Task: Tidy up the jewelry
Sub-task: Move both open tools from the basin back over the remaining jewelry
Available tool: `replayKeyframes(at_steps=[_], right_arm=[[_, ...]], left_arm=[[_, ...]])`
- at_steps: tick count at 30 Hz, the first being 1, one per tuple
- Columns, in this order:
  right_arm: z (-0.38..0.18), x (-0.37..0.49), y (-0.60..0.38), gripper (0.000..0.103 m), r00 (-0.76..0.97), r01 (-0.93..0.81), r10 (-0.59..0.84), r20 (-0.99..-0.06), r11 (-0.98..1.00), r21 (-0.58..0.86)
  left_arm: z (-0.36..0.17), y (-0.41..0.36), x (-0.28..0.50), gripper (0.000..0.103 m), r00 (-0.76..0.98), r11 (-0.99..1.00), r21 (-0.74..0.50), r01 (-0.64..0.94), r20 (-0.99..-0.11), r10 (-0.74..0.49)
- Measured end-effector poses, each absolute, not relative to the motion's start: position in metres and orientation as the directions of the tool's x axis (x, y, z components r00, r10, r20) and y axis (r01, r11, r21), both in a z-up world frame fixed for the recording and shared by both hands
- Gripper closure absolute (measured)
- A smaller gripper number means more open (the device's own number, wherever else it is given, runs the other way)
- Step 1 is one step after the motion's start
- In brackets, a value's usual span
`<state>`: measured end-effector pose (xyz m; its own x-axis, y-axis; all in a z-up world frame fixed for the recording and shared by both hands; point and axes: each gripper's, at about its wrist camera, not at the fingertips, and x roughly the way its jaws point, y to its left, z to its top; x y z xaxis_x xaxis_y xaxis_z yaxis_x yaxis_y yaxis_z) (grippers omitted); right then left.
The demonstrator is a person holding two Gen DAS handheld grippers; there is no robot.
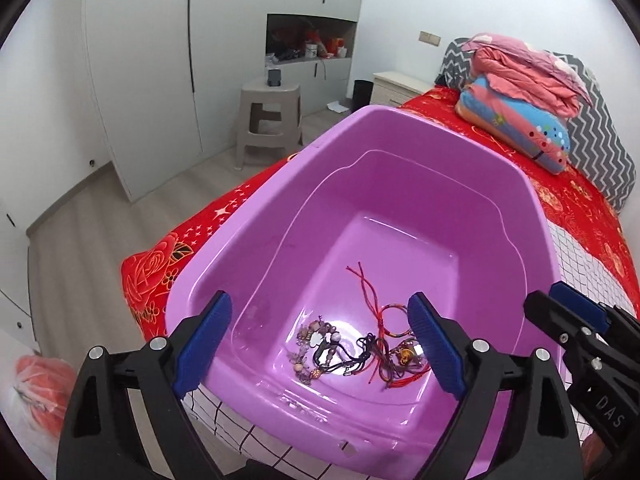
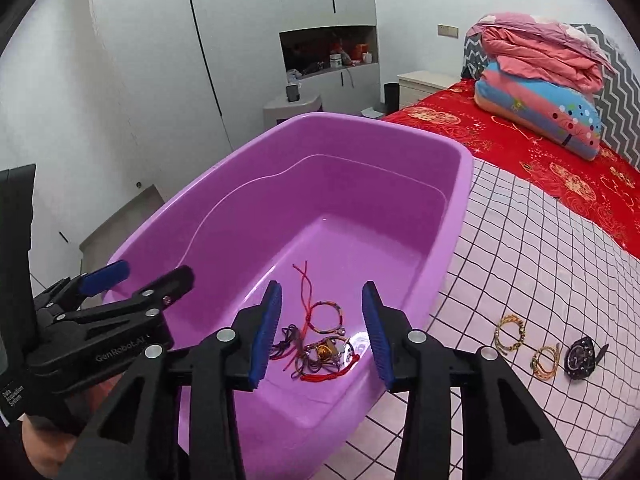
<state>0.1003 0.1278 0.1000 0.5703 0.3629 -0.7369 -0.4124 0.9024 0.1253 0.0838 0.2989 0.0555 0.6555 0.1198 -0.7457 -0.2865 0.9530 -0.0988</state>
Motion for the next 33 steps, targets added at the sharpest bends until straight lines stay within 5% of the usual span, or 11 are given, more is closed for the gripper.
replayKeyframes(at_steps=[13,33], right_arm=[[0.105,0.088,0.104,0.050,0.577,-0.392,0.391,-0.718,0.903,0.176],[0.101,0.044,0.047,0.045,0.590,-0.326,0.380,-0.712,0.919,0.220]], left_arm=[[0.067,0.286,0.070,0.007,0.660,0.954,-0.069,-0.292,-0.737,0.149],[0.075,0.235,0.033,0.006,0.659,0.970,-0.050,-0.239,-0.742,0.125]])
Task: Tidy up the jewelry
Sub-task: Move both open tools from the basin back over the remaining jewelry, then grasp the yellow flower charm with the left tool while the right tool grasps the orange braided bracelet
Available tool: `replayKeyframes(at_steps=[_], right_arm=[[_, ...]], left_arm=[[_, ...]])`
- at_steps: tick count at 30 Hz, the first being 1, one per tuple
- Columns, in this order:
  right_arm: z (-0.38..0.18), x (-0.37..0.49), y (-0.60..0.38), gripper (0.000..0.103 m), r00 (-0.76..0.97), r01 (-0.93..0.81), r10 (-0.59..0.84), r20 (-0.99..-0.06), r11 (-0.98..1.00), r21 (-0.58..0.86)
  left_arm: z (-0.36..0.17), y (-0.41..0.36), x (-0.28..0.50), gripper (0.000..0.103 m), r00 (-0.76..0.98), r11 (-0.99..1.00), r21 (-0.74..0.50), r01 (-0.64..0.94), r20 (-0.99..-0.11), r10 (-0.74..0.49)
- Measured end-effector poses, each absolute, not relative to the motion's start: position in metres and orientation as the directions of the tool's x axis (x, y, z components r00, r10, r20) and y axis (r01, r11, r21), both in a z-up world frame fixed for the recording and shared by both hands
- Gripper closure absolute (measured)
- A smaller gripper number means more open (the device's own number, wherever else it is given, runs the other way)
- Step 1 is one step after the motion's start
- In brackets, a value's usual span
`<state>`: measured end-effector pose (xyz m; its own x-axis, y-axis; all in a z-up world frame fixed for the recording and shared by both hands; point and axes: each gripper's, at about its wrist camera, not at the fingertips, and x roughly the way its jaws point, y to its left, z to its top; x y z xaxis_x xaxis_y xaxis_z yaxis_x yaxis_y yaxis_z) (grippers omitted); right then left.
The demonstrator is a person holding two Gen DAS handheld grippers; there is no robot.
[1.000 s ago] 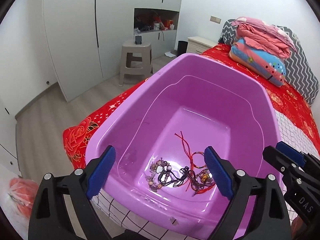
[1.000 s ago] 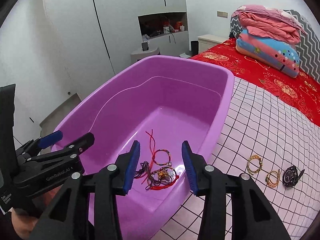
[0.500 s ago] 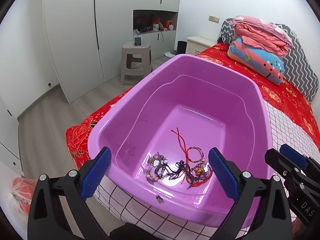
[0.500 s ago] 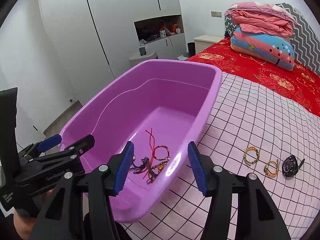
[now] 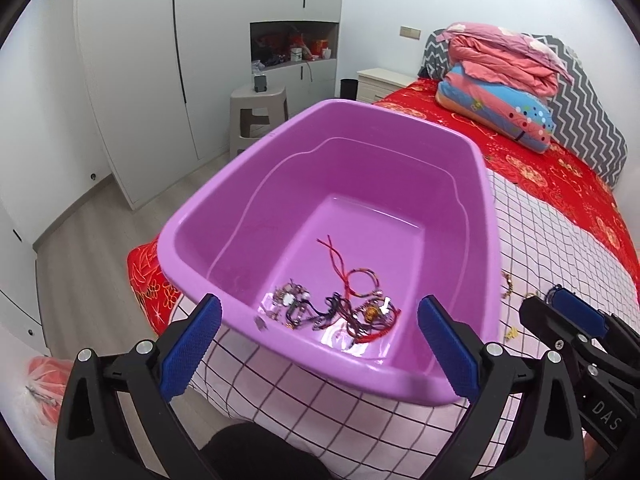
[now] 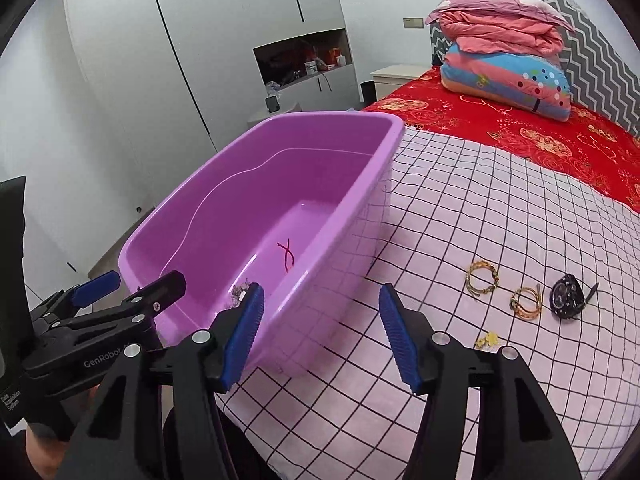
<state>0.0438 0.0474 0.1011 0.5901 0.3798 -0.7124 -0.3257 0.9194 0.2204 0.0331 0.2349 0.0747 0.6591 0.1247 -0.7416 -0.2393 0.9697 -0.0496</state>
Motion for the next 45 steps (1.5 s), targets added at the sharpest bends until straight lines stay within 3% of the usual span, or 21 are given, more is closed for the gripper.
replayKeyframes(at_steps=[25,45], right_arm=[[0.052,-0.029,-0.114,0.045,0.650,-0.063,0.210,-0.730,0.973,0.223],[-0.044,0.073,-0.187,0.045,0.587,-0.118,0.262,-0.766,0.964,0.239]], left_arm=[[0.062,0.097,0.002,0.006,0.670,0.997,-0.075,0.015,-0.740,-0.066],[-0.062,0.010,0.074,0.006,0.623,0.995,-0.065,-0.076,-0.782,-0.004]])
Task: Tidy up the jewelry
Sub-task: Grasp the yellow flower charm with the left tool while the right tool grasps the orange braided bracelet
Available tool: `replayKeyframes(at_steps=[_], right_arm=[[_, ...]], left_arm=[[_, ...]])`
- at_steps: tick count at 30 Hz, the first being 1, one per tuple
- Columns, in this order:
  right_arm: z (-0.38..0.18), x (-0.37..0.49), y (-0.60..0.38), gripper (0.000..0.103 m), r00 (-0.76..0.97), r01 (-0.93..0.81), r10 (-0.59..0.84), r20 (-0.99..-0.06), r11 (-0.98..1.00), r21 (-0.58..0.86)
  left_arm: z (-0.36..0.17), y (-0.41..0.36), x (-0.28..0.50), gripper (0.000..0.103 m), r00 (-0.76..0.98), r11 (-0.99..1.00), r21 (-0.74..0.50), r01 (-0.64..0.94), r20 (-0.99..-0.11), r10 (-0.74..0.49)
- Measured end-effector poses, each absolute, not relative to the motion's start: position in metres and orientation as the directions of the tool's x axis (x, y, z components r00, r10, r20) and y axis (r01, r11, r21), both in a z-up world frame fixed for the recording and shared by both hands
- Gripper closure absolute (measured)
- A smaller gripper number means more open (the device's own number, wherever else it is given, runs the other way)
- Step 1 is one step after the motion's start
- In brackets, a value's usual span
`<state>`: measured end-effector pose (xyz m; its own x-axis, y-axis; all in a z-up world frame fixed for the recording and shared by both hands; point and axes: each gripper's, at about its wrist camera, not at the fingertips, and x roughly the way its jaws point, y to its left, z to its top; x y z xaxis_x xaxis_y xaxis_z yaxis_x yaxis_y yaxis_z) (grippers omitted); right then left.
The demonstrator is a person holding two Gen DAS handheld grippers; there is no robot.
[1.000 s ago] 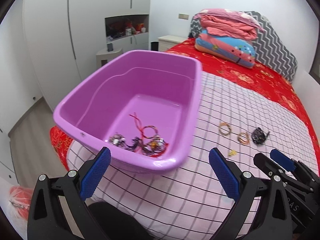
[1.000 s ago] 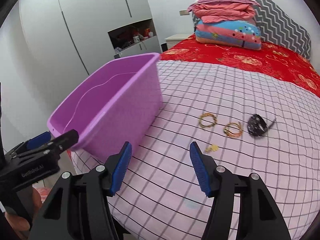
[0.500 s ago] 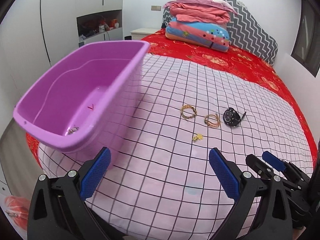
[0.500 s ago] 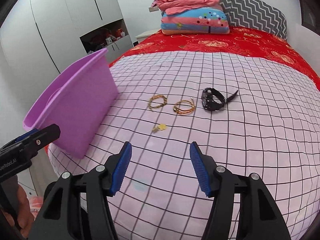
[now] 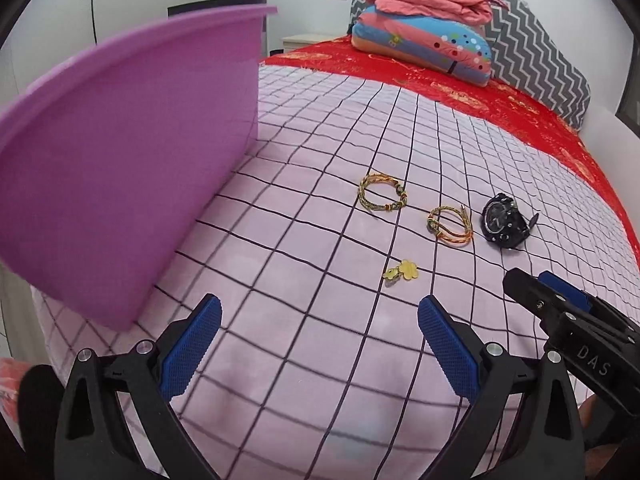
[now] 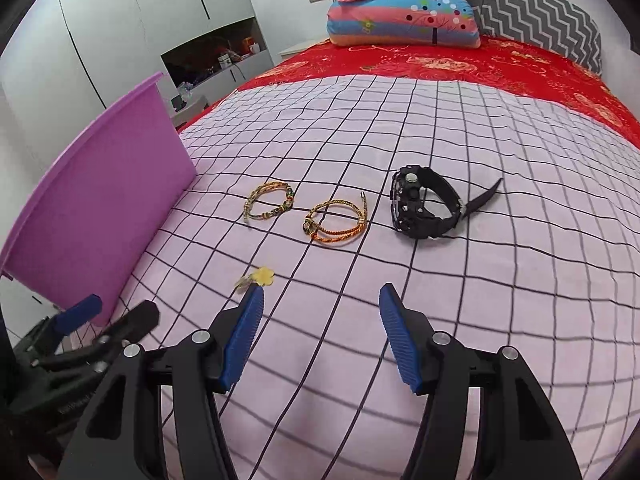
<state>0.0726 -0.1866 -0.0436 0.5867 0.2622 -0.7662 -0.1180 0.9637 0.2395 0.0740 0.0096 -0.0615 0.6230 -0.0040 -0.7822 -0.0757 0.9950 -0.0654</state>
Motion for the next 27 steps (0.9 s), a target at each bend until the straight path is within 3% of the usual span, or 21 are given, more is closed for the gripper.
replayKeyframes(at_steps=[27], right_arm=[[-0.101,0.163,-0.186,0.045,0.517,-0.229,0.285,-0.807,0.955,0.191]], left_arm=[[-0.116,-0.019,0.125,0.006,0.603,0.994,-0.042,-0.102,-0.797,0.029]])
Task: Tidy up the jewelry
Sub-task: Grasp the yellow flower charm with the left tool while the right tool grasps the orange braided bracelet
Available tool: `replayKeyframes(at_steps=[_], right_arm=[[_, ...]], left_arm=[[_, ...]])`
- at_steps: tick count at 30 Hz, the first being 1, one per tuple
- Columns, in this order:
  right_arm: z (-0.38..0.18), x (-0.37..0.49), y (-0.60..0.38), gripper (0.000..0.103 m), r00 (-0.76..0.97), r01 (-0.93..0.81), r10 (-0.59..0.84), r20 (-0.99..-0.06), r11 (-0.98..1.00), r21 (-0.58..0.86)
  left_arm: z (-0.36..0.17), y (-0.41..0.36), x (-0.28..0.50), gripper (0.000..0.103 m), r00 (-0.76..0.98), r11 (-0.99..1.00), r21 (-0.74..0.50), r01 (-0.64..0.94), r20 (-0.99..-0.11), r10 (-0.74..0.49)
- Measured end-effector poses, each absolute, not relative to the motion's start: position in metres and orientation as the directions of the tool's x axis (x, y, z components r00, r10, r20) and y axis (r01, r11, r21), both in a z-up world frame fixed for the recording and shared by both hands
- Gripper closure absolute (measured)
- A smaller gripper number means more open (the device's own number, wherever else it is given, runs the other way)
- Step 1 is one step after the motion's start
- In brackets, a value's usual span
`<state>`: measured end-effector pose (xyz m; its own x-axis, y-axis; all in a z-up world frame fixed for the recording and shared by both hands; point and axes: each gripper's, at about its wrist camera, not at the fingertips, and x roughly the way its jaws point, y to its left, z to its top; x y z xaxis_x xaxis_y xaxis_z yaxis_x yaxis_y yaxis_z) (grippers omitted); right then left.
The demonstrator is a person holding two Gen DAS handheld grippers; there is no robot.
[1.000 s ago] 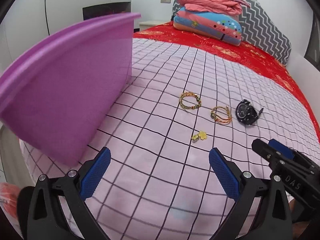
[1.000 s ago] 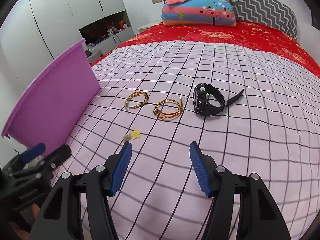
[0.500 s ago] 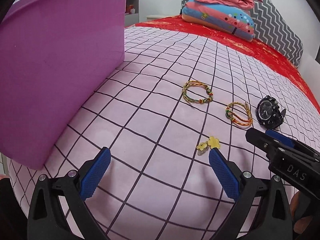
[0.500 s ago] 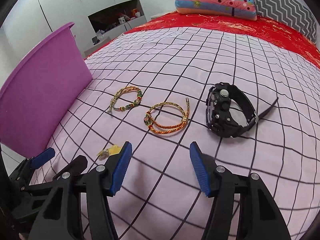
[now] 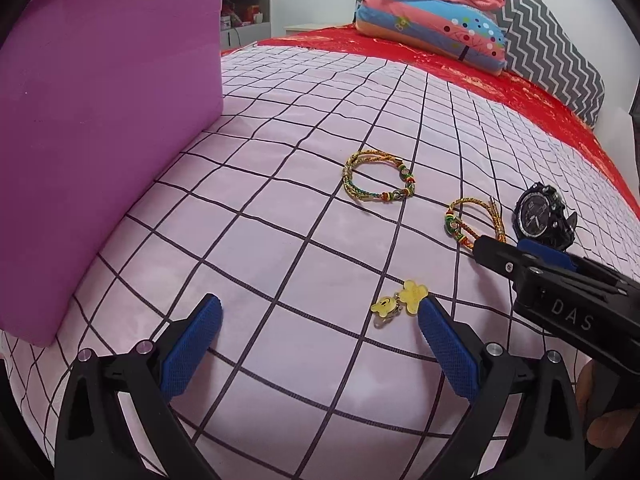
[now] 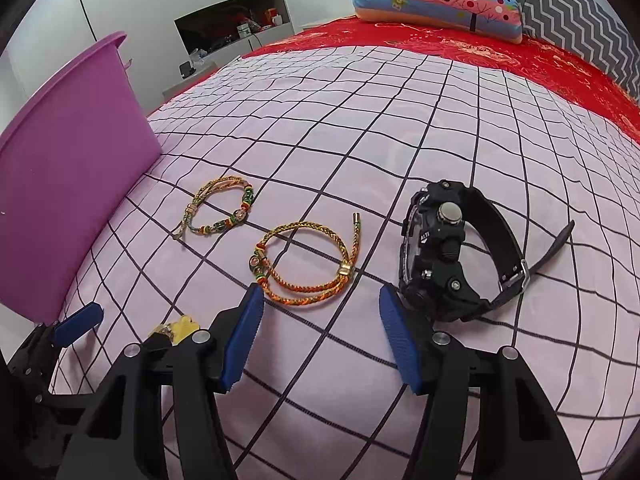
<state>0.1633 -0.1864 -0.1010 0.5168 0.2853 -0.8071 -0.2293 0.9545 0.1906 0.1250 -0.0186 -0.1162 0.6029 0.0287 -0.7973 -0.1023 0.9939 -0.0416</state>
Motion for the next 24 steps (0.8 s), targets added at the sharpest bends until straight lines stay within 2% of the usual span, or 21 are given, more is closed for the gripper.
replayKeyframes(at_steps=[11,14,16,17,21,22,23,24], right_arm=[[-0.108,0.180,-0.178,0.045,0.508,-0.278,0.237,-0.828,0.955,0.103],[-0.108,0.183,-0.175,0.046,0.507,-0.288,0.226,-0.832,0.954,0.084],[-0.109,0.184,-0.173,0.046,0.508,-0.295,0.218,-0.834,0.953,0.070],[-0.108,0.184,-0.172,0.050,0.508,-0.297,0.215,-0.834,0.953,0.065],[-0.107,0.185,-0.167,0.075,0.510,-0.312,0.196,-0.838,0.949,0.033],[-0.107,0.185,-0.166,0.080,0.510,-0.316,0.194,-0.838,0.948,0.028],[-0.106,0.186,-0.165,0.089,0.511,-0.318,0.192,-0.838,0.948,0.023],[-0.106,0.186,-0.165,0.094,0.514,-0.317,0.187,-0.837,0.948,0.018]], left_arm=[[-0.126,-0.039,0.140,0.008,0.591,0.998,0.025,-0.060,-0.805,0.056],[-0.126,-0.043,0.142,0.016,0.593,0.999,0.016,-0.049,-0.804,0.042],[-0.125,-0.045,0.142,0.029,0.597,0.999,0.011,-0.039,-0.801,0.032],[-0.125,-0.047,0.141,0.032,0.601,0.999,0.011,-0.030,-0.799,0.027],[-0.124,-0.053,0.139,0.049,0.610,1.000,0.018,0.004,-0.793,0.012],[-0.124,-0.053,0.139,0.058,0.611,1.000,0.015,0.012,-0.791,0.004],[-0.123,-0.054,0.140,0.064,0.612,1.000,0.010,0.018,-0.791,-0.003],[-0.123,-0.054,0.140,0.077,0.611,1.000,0.002,0.026,-0.791,-0.014]])
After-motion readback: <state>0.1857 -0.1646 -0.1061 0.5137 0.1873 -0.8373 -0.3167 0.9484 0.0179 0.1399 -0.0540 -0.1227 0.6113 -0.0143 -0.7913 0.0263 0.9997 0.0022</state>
